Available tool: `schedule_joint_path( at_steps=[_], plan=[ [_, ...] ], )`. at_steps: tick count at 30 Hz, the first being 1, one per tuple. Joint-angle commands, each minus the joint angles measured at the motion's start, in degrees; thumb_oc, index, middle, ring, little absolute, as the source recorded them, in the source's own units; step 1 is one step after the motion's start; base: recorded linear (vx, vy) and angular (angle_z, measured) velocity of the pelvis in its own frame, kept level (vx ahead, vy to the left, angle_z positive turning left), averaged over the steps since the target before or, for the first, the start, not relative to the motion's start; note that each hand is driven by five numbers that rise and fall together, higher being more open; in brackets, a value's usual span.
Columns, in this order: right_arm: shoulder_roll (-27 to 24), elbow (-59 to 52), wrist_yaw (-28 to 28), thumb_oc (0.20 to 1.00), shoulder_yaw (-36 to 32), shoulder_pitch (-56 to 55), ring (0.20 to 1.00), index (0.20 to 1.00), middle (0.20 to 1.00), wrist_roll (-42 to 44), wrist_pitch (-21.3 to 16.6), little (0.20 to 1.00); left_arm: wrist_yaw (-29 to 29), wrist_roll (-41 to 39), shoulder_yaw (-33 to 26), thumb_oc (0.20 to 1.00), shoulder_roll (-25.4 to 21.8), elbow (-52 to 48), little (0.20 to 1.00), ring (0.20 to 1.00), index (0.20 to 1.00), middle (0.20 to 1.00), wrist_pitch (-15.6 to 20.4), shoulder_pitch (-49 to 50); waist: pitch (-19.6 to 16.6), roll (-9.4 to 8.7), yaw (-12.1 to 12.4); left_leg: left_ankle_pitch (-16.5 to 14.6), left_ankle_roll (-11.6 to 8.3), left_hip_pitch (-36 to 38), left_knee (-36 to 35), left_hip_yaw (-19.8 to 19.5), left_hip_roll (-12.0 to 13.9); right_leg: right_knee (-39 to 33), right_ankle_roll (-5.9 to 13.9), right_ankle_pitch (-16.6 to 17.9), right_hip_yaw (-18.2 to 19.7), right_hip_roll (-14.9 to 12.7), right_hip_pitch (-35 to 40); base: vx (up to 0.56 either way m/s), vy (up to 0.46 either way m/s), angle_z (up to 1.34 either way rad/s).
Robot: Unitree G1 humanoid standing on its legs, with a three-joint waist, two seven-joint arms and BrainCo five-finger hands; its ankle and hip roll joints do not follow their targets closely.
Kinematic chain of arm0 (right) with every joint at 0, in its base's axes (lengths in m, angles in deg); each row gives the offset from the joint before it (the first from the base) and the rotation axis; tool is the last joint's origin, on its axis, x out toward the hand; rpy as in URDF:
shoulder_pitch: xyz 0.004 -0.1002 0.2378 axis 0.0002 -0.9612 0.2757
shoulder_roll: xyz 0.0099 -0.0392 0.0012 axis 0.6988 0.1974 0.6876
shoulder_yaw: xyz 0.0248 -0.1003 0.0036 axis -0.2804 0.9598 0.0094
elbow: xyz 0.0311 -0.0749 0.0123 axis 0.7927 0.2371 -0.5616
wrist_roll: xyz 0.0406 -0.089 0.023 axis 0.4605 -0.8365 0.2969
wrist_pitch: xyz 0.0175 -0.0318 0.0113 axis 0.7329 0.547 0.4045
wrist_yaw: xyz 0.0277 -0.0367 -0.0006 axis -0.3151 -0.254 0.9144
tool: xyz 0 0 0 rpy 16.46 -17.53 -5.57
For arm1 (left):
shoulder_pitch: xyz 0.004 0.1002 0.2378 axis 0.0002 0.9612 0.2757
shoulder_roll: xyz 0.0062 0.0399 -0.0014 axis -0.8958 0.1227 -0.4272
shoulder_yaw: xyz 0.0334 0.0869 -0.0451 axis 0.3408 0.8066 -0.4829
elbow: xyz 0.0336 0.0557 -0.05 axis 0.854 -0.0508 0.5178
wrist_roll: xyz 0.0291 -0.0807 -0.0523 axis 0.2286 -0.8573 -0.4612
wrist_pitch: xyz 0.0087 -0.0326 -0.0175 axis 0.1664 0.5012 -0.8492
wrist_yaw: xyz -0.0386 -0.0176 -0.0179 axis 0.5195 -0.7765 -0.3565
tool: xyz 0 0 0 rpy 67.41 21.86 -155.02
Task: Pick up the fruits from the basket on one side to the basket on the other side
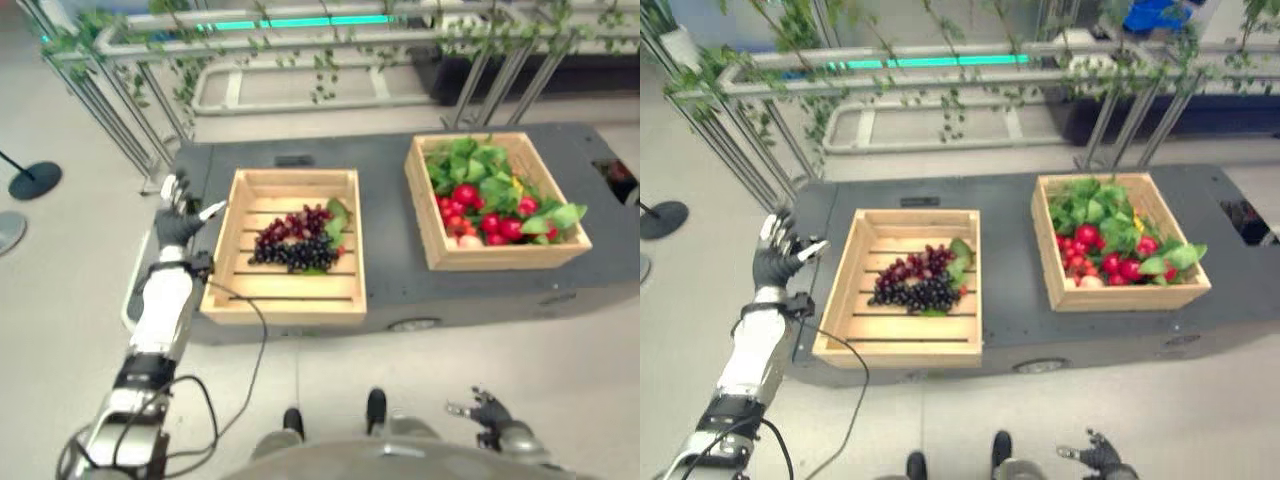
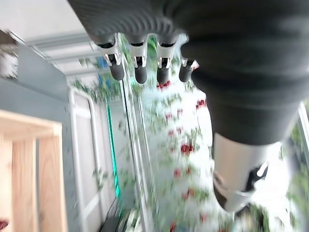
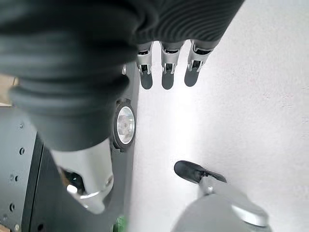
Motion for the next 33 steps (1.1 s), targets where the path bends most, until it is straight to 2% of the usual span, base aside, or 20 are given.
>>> schedule_joint_path(
  at_steps=[1, 7, 12, 28, 33],
  plan=[
    [-1.1, -2.7, -0.9, 1.0, 3.5, 3.4, 1.0, 1.0, 1.0, 0.9, -2.1, 1.0, -2.3, 3.0, 1.9, 1.0, -4.1, 2.3, 1.0, 1.0, 1.0, 1.0, 2.5, -7.4, 2.8, -2.17, -2.0, -1.4, 2.64, -4.1, 2.8, 0.7, -2.8, 10.1, 3.86, -4.4, 2.1, -0.8, -6.3, -0.09, -0.003, -0.02],
    [-2.6, -9.3, -0.7, 1.0, 5.0, 3.9, 1.0, 1.0, 1.0, 1.0, -3.5, 1.0, -2.9, 5.5, 4.5, 1.0, -6.6, 5.5, 1.0, 1.0, 1.0, 1.0, 1.9, -10.2, 5.7, -2.81, -3.2, -2.1, 2.87, -11.3, 7.7, 0.9, -2.9, 12.8, 3.8, -4.2, 2.9, -1.5, -12.6, -0.07, -0.005, -0.08],
    [-2.8, -11.2, -1.5, 1.0, 5.2, 4.1, 1.0, 1.0, 1.0, 2.0, -4.6, 1.0, -3.4, 8.2, 6.7, 1.0, -7.1, 8.2, 1.0, 1.0, 1.0, 1.0, 1.0, -10.4, 7.9, -3.26, -3.8, -2.9, 2.96, -14.2, 10.1, 1.5, -2.7, 14.7, 3.63, -4.2, 3.7, -1.7, -15.9, -0.05, 0.0, -0.05],
    [-2.6, -13.7, -2.4, 1.0, 6.3, 4.2, 1.0, 1.0, 1.0, 3.3, -6.6, 1.0, -3.2, 14.4, 10.9, 1.0, -7.1, 12.6, 1.0, 1.0, 1.0, 1.0, 0.4, -10.7, 11.9, -4.0, -4.1, -2.1, 2.67, -15.8, 9.4, 2.2, -2.5, 14.4, 3.39, -3.5, 4.6, -1.1, -18.6, -0.03, -0.006, -0.04],
    [-2.8, -14.3, -2.3, 1.0, 6.3, 3.8, 1.0, 1.0, 1.0, 3.4, -7.1, 1.0, -3.6, 17.4, 11.0, 1.0, -9.0, 13.3, 1.0, 1.0, 1.0, 1.0, 0.4, -11.2, 13.4, -4.35, -4.1, -2.0, 2.72, -15.9, 9.4, 2.2, -2.6, 14.3, 3.36, -3.3, 4.5, -1.1, -18.8, -0.01, -0.004, 0.0]
  ],
)
